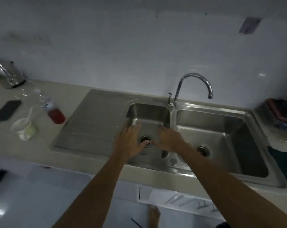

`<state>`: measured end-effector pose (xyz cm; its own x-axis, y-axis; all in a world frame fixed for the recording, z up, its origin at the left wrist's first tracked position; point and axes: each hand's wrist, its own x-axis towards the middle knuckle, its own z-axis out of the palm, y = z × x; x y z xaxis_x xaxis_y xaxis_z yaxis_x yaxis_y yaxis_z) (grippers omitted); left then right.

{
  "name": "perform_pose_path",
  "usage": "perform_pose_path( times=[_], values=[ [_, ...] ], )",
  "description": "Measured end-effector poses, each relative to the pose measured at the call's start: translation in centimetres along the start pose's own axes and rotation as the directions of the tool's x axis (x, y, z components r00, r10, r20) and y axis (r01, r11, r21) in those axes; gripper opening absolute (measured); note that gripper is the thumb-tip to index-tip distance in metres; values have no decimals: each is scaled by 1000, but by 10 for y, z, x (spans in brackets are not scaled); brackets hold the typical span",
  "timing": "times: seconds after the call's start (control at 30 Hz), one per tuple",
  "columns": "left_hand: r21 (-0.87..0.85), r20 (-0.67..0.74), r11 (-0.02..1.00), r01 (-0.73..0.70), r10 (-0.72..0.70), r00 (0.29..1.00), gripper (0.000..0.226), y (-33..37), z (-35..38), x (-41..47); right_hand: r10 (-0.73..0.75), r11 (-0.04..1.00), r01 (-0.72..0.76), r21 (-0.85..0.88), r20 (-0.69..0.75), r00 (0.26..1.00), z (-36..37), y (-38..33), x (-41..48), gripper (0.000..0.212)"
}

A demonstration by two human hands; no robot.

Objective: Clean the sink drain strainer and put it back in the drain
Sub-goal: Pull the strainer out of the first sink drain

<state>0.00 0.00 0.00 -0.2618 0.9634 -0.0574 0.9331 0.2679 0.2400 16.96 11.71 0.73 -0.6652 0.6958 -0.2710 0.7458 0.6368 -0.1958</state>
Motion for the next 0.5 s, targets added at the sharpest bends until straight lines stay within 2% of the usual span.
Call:
perform_pose_path(
  times=[0.13,0.27,0.37,0.5],
  values=[
    [-62,29,997,46,-45,999,88,-17,51,31,17,998,-25,61,120,993,47,10,56,69],
    [25,88,999,47,-49,995,90,-34,103,68,37,998,-46,40,206,978,102,20,116,50],
    [111,93,993,36,-46,995,95,-46,134,86,75,997,-78,1,244,967,142,33,156,46],
    [100,106,994,35,-45,993,97,-62,165,92,109,993,-114,2,286,952,184,44,193,47]
  ],
)
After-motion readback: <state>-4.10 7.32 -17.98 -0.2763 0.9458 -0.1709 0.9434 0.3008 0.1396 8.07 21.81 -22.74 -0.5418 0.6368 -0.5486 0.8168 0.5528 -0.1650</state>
